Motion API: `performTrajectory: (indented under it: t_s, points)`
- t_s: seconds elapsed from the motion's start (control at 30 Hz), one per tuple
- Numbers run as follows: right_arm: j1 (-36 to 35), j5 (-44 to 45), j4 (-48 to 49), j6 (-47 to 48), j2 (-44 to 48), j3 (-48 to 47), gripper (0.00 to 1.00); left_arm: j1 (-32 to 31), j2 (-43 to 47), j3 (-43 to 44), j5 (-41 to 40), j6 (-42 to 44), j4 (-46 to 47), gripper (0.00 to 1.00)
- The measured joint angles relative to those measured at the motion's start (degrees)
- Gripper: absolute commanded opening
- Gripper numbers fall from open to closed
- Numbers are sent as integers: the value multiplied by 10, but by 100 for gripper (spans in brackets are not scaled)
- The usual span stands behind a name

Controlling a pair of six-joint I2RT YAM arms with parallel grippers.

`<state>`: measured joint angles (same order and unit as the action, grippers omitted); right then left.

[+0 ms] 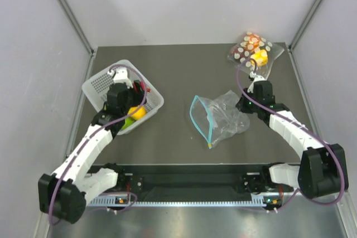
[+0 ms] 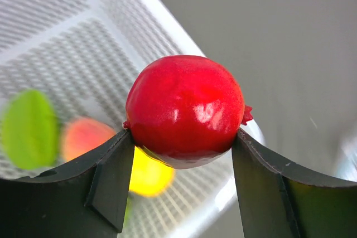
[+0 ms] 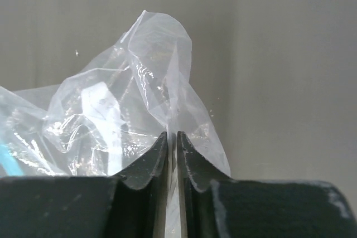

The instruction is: Open the zip-top bag and remove the fake food

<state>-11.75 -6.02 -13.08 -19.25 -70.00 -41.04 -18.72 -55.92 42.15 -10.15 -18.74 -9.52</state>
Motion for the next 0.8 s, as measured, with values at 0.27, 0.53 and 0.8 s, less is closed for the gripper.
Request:
performTrajectory:
  t_s: [0.27,0.53,0.8]
  points:
    - [0,-4,-3,5,28,-3,50,131,-176,82,-54,0,48,40]
    - [0,-12,-11,11,68,-3,87,166,-242,108,-52,7,43,99]
    - [0,-13,-32,12,103,-3,96,167,-214,121,-18,9,3,99]
